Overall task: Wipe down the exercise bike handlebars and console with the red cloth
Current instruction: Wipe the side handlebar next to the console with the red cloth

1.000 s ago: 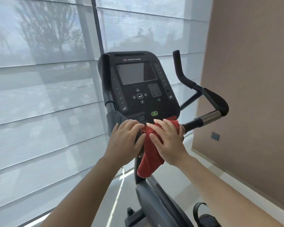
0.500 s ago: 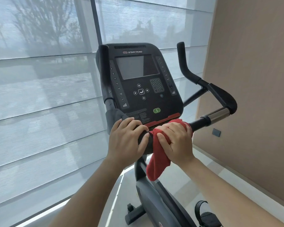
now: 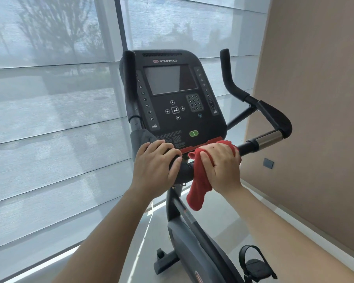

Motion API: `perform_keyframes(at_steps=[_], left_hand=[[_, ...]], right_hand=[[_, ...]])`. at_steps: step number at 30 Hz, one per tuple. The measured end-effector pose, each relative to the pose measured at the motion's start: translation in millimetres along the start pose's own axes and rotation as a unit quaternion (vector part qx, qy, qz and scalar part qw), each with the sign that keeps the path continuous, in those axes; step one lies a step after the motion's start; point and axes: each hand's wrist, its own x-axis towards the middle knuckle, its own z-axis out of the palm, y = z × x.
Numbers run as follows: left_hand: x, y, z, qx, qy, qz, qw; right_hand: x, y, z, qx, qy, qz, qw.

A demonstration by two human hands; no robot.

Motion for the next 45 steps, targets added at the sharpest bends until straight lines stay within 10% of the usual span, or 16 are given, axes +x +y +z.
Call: perform_keyframes(at_steps=[14,36,45], left_hand=[[0,0,1,0.002,0.018,-0.002,1.000],[-1,2,-2,-0.001,-0.003,-0.002,1.000],[0,2,-1,0.003,0.004,-0.005,1.000]], right_hand=[[-18,8,-21,0.106,-0.141,-0.060,0.982],[-5,8,-29,-0.064,-0.225,0.063,0.970],[-12,-1,-32,0.034,-0.180,-0.001,0.983]])
